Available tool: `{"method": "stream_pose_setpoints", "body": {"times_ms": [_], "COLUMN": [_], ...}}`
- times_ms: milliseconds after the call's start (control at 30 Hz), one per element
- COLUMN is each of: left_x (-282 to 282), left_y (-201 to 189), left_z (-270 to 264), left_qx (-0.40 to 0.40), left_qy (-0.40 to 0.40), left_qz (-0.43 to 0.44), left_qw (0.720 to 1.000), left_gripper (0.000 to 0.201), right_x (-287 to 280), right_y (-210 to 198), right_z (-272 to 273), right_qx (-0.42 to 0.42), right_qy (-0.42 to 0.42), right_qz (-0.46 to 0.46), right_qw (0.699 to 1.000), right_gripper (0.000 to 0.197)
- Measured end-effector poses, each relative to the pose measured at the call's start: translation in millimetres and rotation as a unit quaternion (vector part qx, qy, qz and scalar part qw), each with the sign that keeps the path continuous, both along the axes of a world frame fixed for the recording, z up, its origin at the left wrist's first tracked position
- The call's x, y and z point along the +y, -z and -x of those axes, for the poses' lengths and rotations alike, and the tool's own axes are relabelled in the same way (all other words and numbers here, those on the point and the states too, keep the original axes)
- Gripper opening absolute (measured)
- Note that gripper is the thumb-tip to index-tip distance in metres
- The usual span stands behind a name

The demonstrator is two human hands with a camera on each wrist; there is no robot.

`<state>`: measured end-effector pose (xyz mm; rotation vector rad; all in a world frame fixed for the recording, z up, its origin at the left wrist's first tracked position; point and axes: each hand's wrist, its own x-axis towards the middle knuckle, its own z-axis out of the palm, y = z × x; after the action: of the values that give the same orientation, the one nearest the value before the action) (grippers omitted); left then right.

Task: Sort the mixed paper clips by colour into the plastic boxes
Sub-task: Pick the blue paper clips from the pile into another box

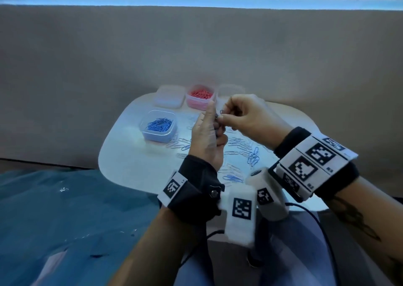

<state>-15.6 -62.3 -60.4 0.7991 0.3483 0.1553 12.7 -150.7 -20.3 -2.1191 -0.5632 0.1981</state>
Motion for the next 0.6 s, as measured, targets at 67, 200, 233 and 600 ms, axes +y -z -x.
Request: {"method": "stream_pose_setpoints", "body": {"times_ms": [67, 200, 233, 600], "left_x": [-1, 3, 6, 14], "left_y": [0, 0, 1, 10], "left_z": [1, -1, -2, -6], "left_qx": [-0.006, -0.003, 0.003, 0.034], "left_qy": [-0.015, -0.033, -0.033, 0.099], "left_qz": [-0.025, -0.011, 0.003, 0.242], "left_qw": [1.000, 0.999, 0.999, 0.965], "left_gripper": [0.031, 0.030, 0.031, 0.030], "right_x": [-1, -6, -9, -7], "right_y": [2, 2, 2, -14], "right_z": [0, 0, -1, -8], "right_qx": [0.016, 0.084, 0.097, -0.068], "right_qy": [0.005, 0.033, 0.035, -0.020], "right_qz": [-0.025, -0.107, -0.120, 0.038], "right_qw": [1.000, 0.990, 0.987, 0.997], "right_gripper": [0.021, 0.019, 0.018, 0.026]}}
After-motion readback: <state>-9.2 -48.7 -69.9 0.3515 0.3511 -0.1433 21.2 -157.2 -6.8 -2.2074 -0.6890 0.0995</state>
